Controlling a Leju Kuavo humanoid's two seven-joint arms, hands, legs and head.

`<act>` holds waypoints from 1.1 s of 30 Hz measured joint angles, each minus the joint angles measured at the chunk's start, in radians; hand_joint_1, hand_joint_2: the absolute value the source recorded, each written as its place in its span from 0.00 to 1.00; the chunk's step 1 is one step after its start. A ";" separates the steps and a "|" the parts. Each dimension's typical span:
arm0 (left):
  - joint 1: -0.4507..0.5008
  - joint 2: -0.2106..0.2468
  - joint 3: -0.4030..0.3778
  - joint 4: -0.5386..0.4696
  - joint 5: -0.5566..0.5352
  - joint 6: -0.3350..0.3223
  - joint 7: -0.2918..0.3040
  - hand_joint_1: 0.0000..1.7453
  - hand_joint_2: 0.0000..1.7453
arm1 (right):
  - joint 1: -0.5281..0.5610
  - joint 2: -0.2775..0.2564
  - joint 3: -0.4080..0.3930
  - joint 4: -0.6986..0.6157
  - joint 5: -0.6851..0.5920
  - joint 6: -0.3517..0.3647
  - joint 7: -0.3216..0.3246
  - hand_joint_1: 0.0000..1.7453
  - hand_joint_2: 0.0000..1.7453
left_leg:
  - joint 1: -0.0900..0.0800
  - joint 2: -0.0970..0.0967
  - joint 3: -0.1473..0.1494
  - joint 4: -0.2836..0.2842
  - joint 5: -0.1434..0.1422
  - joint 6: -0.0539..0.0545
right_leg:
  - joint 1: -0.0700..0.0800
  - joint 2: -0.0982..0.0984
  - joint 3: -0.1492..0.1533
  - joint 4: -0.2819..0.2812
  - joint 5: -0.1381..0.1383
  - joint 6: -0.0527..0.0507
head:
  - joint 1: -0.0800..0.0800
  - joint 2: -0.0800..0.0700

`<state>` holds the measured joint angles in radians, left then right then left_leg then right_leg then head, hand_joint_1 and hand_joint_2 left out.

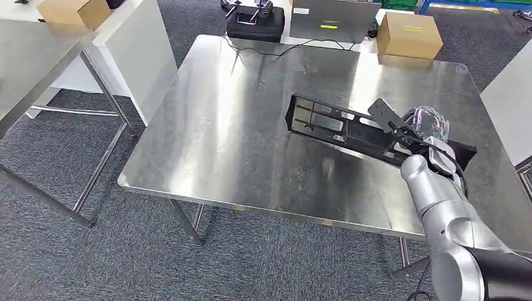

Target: Take the parts from the cabinet and place them on the table.

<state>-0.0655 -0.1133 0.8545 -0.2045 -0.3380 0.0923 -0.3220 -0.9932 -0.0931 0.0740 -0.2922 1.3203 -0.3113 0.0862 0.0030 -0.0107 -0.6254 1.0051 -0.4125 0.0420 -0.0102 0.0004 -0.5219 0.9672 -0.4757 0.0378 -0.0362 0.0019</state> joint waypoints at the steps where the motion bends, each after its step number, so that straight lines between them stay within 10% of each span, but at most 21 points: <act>1: 0.000 0.000 0.000 0.000 0.000 0.000 0.000 0.00 1.00 | 0.000 0.000 0.000 0.000 0.000 -0.001 0.000 1.00 1.00 | 0.000 0.000 0.000 0.000 0.000 0.000 | 0.000 0.000 0.000 0.000 0.000 0.000 | 0.000 0.000; 16: 0.000 0.000 0.000 0.000 -0.005 0.002 0.000 0.00 1.00 | 0.000 0.000 -0.002 0.000 0.003 -0.002 0.000 1.00 1.00 | 0.000 0.000 0.000 0.000 0.000 0.000 | 0.000 0.000 0.000 0.000 0.000 0.000 | 0.000 0.000; 17: 0.000 0.000 0.000 0.000 -0.005 0.002 0.000 0.00 1.00 | 0.000 0.000 -0.002 0.000 0.003 -0.002 0.000 0.00 0.00 | 0.000 0.000 0.000 0.000 0.000 0.000 | 0.000 0.000 0.000 0.000 0.000 0.000 | 0.000 0.000; 26: 0.001 0.001 0.000 0.000 -0.015 -0.008 -0.008 0.00 1.00 | 0.000 0.000 -0.007 0.000 0.006 -0.002 0.000 0.00 0.00 | 0.000 0.000 0.000 0.000 0.000 0.000 | 0.000 0.000 0.000 0.000 0.000 0.000 | 0.000 0.000; 27: 0.001 0.001 0.000 0.000 -0.015 -0.008 -0.008 0.00 0.00 | 0.000 0.000 -0.008 0.000 0.007 -0.002 0.000 0.00 0.00 | 0.000 0.000 0.000 0.000 0.000 0.000 | 0.000 0.000 0.000 0.000 0.000 0.000 | 0.000 0.000; 33: 0.001 0.002 0.002 0.000 -0.012 -0.009 -0.009 0.00 0.00 | 0.000 0.002 -0.008 0.000 0.013 -0.001 0.006 0.00 0.00 | 0.000 0.000 0.000 0.000 0.000 0.000 | 0.000 0.000 0.000 0.000 0.000 0.000 | 0.000 0.000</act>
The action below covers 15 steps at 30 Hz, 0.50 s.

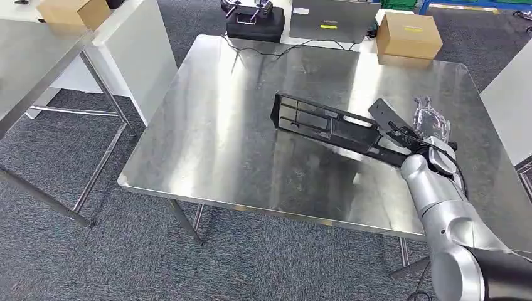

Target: Take the parts from the cabinet and place them on the table.

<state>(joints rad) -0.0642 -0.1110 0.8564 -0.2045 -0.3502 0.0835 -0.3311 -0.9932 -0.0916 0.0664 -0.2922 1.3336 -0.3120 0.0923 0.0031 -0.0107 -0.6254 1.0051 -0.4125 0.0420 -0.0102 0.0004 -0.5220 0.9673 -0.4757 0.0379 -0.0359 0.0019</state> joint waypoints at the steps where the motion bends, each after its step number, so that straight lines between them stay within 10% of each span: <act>1: 0.000 0.000 0.001 0.000 0.000 0.000 0.000 0.00 0.00 | 0.000 0.000 0.000 0.000 0.003 0.000 0.000 0.00 0.00 | 0.000 0.000 0.000 0.000 0.000 0.000 | 0.000 0.000 0.000 0.000 0.000 0.000 | 0.000 0.000; 4: 0.000 0.000 0.002 0.000 0.000 0.000 0.000 0.00 0.00 | 0.000 0.000 0.000 0.000 0.003 0.001 0.001 0.00 0.00 | 0.000 0.000 0.000 0.000 0.000 0.000 | 0.000 0.000 0.000 0.000 0.000 0.000 | 0.000 0.000; 5: 0.000 0.000 0.002 0.000 0.001 0.000 0.000 0.00 1.00 | 0.000 0.000 0.000 0.000 0.003 0.002 0.002 0.00 0.00 | 0.000 0.000 0.000 0.000 0.000 0.000 | 0.000 0.000 0.000 0.000 0.000 0.000 | 0.000 0.000; 10: 0.000 0.001 0.006 0.000 0.005 -0.003 0.008 0.00 1.00 | -0.007 0.004 -0.012 0.000 -0.046 0.067 -0.003 0.00 0.00 | 0.000 0.000 0.000 0.000 0.000 0.000 | 0.000 0.000 0.000 0.000 0.000 0.000 | 0.000 0.000; 15: 0.000 0.002 0.008 0.000 0.005 -0.010 0.026 0.00 1.00 | -0.044 0.013 -0.112 0.001 -0.228 0.283 -0.005 0.00 0.00 | 0.000 0.001 0.000 0.000 0.000 0.000 | 0.000 0.000 0.000 0.000 0.000 0.000 | 0.000 0.000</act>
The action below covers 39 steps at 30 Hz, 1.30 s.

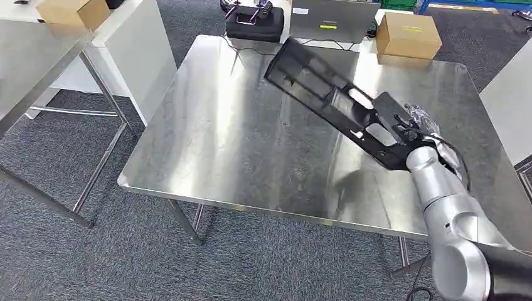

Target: Take the parts from the cabinet and place them on the table.

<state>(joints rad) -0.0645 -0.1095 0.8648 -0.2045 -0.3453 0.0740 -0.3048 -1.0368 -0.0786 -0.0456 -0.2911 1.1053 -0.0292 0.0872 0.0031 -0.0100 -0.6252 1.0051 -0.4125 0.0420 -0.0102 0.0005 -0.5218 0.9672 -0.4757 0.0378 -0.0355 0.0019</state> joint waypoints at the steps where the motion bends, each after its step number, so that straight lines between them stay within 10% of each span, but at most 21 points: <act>1: 0.000 0.000 0.002 0.000 0.000 0.000 0.001 0.00 1.00 | -0.007 0.001 -0.027 0.001 -0.028 0.042 0.021 0.00 0.00 | 0.000 0.000 0.000 0.000 0.000 0.000 | 0.000 0.000 0.000 0.000 0.000 0.000 | -0.001 0.000; 11: -0.001 0.004 0.016 0.000 0.006 -0.002 0.013 0.00 1.00 | -0.049 0.020 -0.142 0.004 -0.078 0.168 0.089 0.00 0.00 | 0.000 -0.001 0.001 0.000 0.000 0.000 | 0.000 0.000 0.000 0.000 0.000 0.000 | 0.000 0.000; 39: -0.001 0.004 0.039 0.000 0.012 -0.013 0.000 0.00 1.00 | -0.069 0.045 -0.183 0.004 -0.062 0.147 0.050 0.00 0.00 | 0.000 0.000 0.001 0.000 0.000 0.000 | 0.000 0.000 0.001 0.000 0.000 0.000 | 0.000 0.000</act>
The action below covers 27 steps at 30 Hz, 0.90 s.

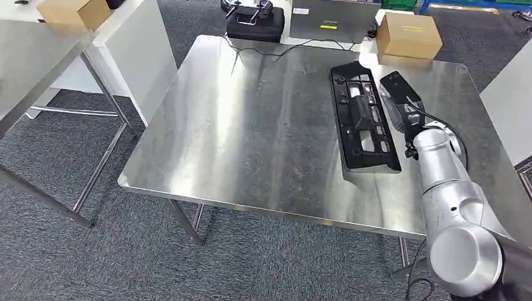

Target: Take the parts from the cabinet and place them on the table.

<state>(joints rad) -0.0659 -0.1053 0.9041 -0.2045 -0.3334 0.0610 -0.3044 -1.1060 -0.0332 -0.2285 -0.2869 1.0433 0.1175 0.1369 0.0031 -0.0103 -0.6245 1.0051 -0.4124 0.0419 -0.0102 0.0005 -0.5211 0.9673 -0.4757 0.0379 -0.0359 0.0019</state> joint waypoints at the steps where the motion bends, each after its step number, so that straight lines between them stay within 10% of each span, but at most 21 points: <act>1: 0.000 0.000 0.000 0.000 0.000 0.000 0.000 0.00 1.00 | -0.001 0.001 0.000 0.000 0.006 0.000 -0.004 0.00 0.00 | 0.000 0.000 0.000 0.000 0.000 0.000 | 0.000 0.000 0.000 0.000 0.000 0.000 | 0.000 0.000; 6: -0.001 0.000 0.002 0.000 0.000 0.002 -0.002 0.00 1.00 | -0.006 0.013 0.029 -0.006 0.076 -0.050 -0.041 0.00 0.00 | 0.000 0.000 0.000 0.000 0.000 0.000 | 0.000 0.000 0.000 0.000 0.000 0.000 | 0.000 0.000; 13: -0.002 -0.002 0.002 0.000 0.000 0.008 -0.006 0.00 1.00 | -0.019 0.021 0.167 -0.050 0.253 -0.296 -0.031 0.00 0.00 | 0.000 0.001 0.000 0.000 0.000 0.000 | 0.000 0.000 0.000 0.000 0.000 0.000 | 0.000 0.000; 14: -0.003 -0.002 0.002 0.000 -0.001 0.010 -0.006 0.00 1.00 | -0.019 0.021 0.178 -0.054 0.263 -0.307 -0.029 0.00 1.00 | 0.000 0.001 0.000 0.000 0.000 0.000 | 0.000 0.000 0.000 0.000 0.000 0.000 | 0.000 0.000; 15: -0.003 -0.003 0.002 0.000 -0.002 0.011 -0.006 0.00 1.00 | -0.018 0.021 0.187 -0.058 0.277 -0.325 -0.025 0.00 1.00 | 0.000 0.001 0.000 0.000 0.000 0.000 | 0.000 0.000 -0.001 0.000 0.000 0.000 | 0.000 0.000; 16: -0.003 -0.003 0.002 0.000 -0.005 0.013 -0.008 0.00 0.00 | -0.015 0.021 0.208 -0.067 0.306 -0.376 -0.019 0.00 1.00 | 0.000 0.000 0.000 0.000 0.000 0.000 | 0.000 0.000 -0.001 0.000 0.000 0.000 | 0.000 0.000; 17: -0.003 -0.004 0.002 0.000 -0.011 0.014 -0.010 0.00 0.00 | -0.012 0.020 0.231 -0.076 0.330 -0.427 -0.015 0.00 0.00 | 0.000 0.000 0.000 0.000 0.000 0.000 | 0.000 0.000 -0.001 0.000 0.000 0.000 | 0.000 0.000; 21: -0.003 -0.009 0.002 0.000 -0.019 0.032 -0.018 0.00 0.00 | 0.010 0.005 0.323 -0.108 0.411 -0.586 0.015 0.00 0.00 | 0.000 0.001 0.000 0.000 0.000 0.000 | 0.000 0.000 -0.001 0.000 0.000 0.000 | 0.000 0.000; 27: -0.003 -0.013 0.004 0.000 -0.019 0.049 -0.018 0.00 0.00 | 0.045 -0.003 0.394 -0.125 0.421 -0.615 0.010 0.00 0.00 | 0.000 0.001 0.000 0.000 0.000 0.000 | 0.000 0.000 -0.001 0.000 0.000 0.000 | 0.000 0.000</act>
<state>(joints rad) -0.0686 -0.1179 0.9083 -0.2045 -0.3525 0.1098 -0.3223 -1.0609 -0.0366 0.1655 -0.4120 1.4641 -0.4978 0.1468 0.0032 -0.0096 -0.6244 1.0052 -0.4123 0.0419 -0.0104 0.0007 -0.5218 0.9672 -0.4756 0.0379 -0.0362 0.0019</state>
